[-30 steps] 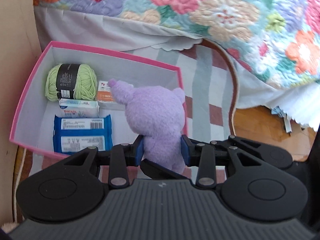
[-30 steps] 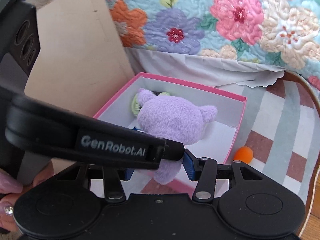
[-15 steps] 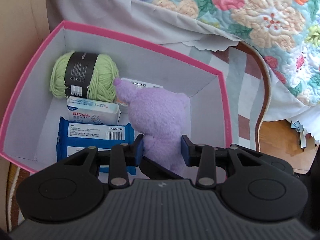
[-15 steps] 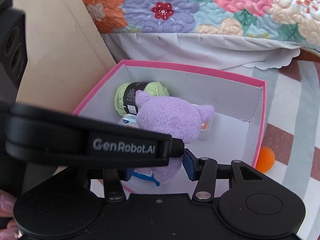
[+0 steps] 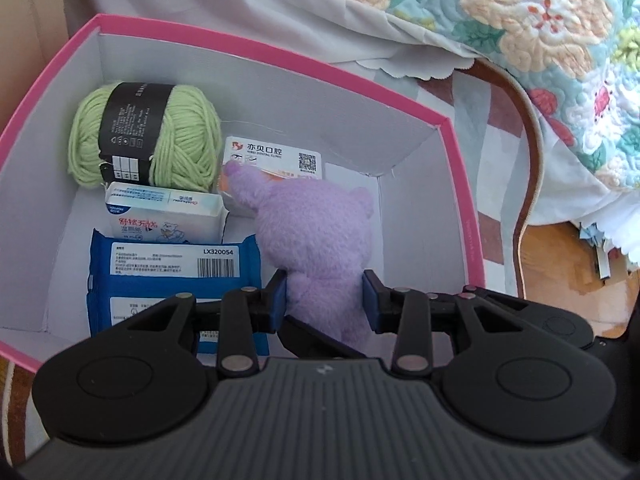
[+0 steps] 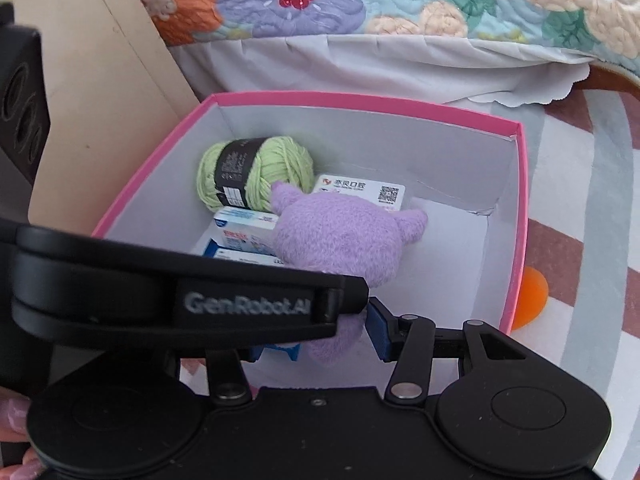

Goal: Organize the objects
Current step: 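Lower the purple plush with the left tool into the pink box beside the blue packet, then open the left tool to release the purple plush in the box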

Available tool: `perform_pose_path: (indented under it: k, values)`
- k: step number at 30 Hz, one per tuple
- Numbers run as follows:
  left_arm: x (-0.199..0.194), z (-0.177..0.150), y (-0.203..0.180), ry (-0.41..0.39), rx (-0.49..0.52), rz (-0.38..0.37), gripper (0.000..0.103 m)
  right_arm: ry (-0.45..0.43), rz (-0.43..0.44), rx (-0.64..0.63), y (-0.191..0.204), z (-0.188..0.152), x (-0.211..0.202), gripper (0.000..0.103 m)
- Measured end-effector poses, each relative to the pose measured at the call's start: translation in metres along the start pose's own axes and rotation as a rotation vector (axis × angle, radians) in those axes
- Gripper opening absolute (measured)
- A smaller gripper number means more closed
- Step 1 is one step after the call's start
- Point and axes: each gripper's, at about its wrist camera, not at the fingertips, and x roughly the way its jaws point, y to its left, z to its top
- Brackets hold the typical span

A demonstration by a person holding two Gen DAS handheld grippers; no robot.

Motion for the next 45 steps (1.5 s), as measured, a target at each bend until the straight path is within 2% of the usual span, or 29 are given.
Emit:
perform_pose_path:
  k: [3, 7, 10, 15, 21, 26, 32, 40, 45]
  values:
    - [0.004, -0.001, 0.005, 0.015, -0.020, -0.012, 0.038, 0.020, -0.028, -0.021, 0.004, 0.000, 0.004, 0.055]
    - [0.009, -0.002, 0.015, 0.025, -0.043, 0.002, 0.036, 0.018, -0.007, -0.015, 0.002, 0.000, 0.003, 0.058]
    - [0.013, -0.003, 0.020, 0.049, -0.073, -0.051, 0.032, 0.012, -0.002, -0.026, 0.002, -0.001, 0.002, 0.058]
    - [0.012, -0.004, 0.017, 0.030, -0.057, -0.026, 0.032, -0.008, 0.001, -0.034, 0.002, -0.001, 0.000, 0.059]
    - [0.001, -0.003, 0.017, -0.021, -0.033, 0.051, 0.033, -0.072, -0.014, -0.124, 0.009, -0.004, -0.022, 0.065]
    - [-0.011, -0.005, 0.013, -0.070, -0.007, 0.090, 0.034, -0.105, 0.069, -0.097, 0.008, -0.010, -0.045, 0.065]
    - [-0.019, -0.010, 0.006, -0.076, 0.018, 0.126, 0.038, -0.124, 0.078, -0.107, 0.009, -0.016, -0.058, 0.065]
    - [-0.038, -0.020, -0.011, -0.078, 0.098, 0.211, 0.052, -0.138, 0.093, -0.145, -0.002, -0.028, -0.088, 0.065]
    - [-0.053, -0.026, -0.022, -0.057, 0.119, 0.263, 0.056, -0.139, 0.084, -0.161, -0.008, -0.033, -0.103, 0.065]
